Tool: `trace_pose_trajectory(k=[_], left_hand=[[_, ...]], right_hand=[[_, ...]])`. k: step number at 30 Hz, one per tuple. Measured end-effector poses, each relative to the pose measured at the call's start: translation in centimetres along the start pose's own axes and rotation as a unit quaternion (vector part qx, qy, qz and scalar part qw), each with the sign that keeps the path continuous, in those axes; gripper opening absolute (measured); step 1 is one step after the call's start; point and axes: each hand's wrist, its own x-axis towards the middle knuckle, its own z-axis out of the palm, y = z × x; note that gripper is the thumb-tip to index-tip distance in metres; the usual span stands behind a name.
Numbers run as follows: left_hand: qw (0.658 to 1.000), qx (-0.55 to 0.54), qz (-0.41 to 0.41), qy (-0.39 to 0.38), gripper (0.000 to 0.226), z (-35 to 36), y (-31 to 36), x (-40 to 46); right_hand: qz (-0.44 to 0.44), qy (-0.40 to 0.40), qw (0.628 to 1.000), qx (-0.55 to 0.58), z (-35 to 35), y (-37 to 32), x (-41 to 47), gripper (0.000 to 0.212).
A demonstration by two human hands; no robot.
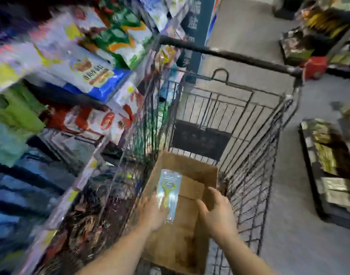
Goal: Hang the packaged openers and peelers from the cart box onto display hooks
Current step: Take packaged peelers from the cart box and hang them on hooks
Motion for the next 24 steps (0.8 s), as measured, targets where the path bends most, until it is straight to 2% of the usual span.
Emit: trace_pose_trajectory(k=[2,7,10,14,17,20,24], left_hand=[[0.999,-0.027,-0.022,-0.017,0.062,2.1,0.0,3.2],[0.991,-0.087,-0.092,-0.044,0.081,8.1,-1.5,10.0],[0.988,-0.106,-0.111,-0.028,0.090,11.3,-2.6,11.9],[0.991,-0.049,-0.114,0.042,0.103,13.7,-2.9,12.0],[0.985,-0.075,-0.148,0.038,0.110,14.0,-2.6,12.3],[0.971,-0.153,-0.181,0.022,0.102,13.1,-2.0,12.4],[0.954,-0.251,-0.162,0.043,0.080,10.7,-0.2,10.0]], right_hand=[[0.029,-0.014,0.999,0.000,2.0,1.0,1.6,0.058],[0.072,-0.048,0.996,-0.011,6.6,3.9,4.9,0.056],[0.098,-0.061,0.993,0.003,8.4,5.6,6.4,0.056],[0.101,-0.071,0.992,0.019,9.6,6.4,7.1,0.056],[0.089,-0.071,0.993,0.029,9.6,6.4,7.4,0.056],[0.081,-0.066,0.994,0.044,8.9,6.2,7.4,0.056],[0.054,-0.055,0.996,0.052,7.5,5.5,6.5,0.057]])
